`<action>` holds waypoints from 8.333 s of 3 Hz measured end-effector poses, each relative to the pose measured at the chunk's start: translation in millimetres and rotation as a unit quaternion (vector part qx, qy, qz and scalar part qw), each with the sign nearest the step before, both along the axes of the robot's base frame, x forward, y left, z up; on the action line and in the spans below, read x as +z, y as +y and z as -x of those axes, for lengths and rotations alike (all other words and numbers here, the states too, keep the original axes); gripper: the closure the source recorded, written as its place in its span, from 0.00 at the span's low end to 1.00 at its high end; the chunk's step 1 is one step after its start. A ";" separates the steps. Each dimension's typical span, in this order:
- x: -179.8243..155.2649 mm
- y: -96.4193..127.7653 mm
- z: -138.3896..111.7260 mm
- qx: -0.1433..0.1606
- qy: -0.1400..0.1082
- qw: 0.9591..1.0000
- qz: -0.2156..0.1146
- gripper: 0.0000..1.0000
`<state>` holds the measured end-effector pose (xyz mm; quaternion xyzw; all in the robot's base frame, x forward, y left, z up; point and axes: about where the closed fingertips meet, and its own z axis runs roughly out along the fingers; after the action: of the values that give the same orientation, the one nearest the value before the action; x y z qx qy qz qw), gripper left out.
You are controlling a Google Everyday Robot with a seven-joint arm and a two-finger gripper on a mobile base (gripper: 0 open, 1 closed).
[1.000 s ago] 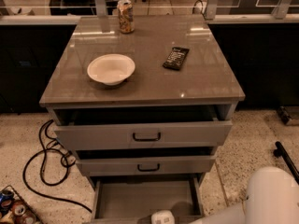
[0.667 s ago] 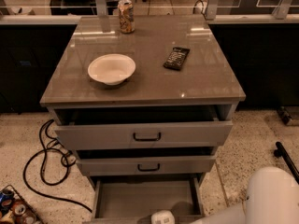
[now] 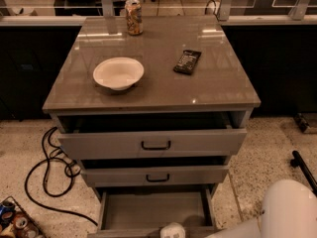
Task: Close bottom drawer
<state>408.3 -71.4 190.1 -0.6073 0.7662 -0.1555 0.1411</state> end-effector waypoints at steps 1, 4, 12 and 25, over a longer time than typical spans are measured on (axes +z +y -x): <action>-0.5 -3.2 -8.5 -0.013 -0.025 1.000 0.005 1.00; -1.8 -3.9 -8.0 -0.013 -0.024 1.000 0.006 0.51; 67.8 -28.1 23.2 -0.047 -0.032 0.998 -0.015 0.73; -0.5 -58.9 -64.5 0.022 -0.122 0.992 0.007 1.00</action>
Offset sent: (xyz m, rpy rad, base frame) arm 0.1150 -0.0832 -0.0049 -0.2485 -1.0533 -0.5675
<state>472.9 -130.4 189.6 -0.6016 0.7284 -0.2307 0.2329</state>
